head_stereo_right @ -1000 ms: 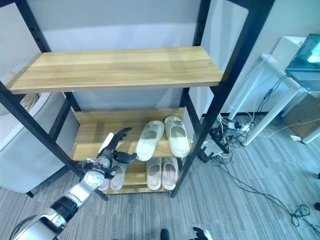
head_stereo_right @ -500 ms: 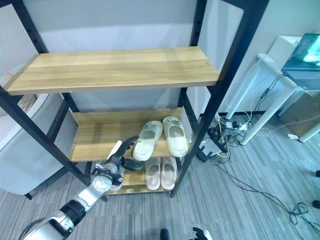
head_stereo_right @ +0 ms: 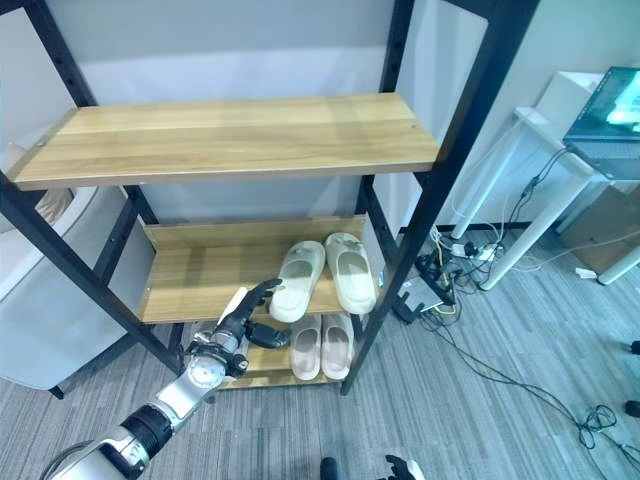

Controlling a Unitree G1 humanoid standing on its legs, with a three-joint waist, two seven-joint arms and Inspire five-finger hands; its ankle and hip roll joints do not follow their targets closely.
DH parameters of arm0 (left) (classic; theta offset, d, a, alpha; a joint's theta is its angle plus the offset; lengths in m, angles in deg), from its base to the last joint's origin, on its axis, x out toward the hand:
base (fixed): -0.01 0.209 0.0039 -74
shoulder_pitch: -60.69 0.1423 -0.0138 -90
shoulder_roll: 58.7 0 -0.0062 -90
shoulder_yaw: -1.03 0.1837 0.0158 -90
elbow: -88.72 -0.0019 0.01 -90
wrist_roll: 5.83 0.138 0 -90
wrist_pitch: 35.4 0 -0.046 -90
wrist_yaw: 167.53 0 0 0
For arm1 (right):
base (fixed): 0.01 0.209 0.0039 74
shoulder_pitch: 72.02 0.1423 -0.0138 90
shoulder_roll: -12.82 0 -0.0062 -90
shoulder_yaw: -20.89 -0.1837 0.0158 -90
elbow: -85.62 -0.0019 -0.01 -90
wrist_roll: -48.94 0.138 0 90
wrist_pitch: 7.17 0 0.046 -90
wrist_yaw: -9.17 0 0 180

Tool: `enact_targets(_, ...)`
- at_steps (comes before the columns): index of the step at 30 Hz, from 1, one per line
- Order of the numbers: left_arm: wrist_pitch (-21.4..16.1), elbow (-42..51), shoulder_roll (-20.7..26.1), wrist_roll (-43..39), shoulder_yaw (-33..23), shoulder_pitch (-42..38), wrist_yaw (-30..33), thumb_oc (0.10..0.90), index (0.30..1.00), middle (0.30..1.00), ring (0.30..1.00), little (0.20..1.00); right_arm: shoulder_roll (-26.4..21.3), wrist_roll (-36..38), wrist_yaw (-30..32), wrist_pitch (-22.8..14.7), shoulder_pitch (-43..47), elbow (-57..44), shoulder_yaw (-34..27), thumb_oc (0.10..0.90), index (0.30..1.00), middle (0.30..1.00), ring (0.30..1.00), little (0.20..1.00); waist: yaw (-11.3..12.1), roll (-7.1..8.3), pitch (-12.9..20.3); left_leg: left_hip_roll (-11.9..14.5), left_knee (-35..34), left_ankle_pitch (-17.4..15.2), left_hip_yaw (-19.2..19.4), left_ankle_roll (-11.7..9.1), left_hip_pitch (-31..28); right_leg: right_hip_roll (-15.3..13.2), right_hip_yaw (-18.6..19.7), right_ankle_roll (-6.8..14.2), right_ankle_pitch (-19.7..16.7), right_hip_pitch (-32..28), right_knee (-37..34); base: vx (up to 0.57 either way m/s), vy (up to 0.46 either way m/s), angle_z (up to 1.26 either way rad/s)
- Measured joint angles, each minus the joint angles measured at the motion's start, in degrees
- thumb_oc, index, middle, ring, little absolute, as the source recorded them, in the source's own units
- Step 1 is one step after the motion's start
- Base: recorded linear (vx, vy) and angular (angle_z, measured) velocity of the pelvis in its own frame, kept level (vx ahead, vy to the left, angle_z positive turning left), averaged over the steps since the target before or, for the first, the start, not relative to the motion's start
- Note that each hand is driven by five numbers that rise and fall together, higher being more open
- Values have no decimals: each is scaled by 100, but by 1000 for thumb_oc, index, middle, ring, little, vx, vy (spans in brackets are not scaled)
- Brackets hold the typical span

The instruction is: Arrange the slippers neatly on the shoe rack.

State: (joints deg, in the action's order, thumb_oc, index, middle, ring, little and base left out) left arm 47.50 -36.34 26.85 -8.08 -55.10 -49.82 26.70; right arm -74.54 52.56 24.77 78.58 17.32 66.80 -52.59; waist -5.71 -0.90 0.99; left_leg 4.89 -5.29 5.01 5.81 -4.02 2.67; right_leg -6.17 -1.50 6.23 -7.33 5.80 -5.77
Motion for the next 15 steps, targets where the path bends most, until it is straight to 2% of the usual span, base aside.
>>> enact_targets(8,-2,71,-39,-92,223,-1,0,800,900,900,900,900,44,25,41,-1,0,0,0,800,900,900,900,900,-16,37,-17,-2,1,-2,11,0,0,-1,13,1,1,7,0,0,0,0)
enact_targets(15,-2,71,-80,-222,253,-4,6,800,900,900,900,900,62,100,52,-3,15,0,48,800,900,900,900,900,-133,40,-19,-2,-2,-11,22,-4,5,-1,22,3,2,20,0,0,0,0)
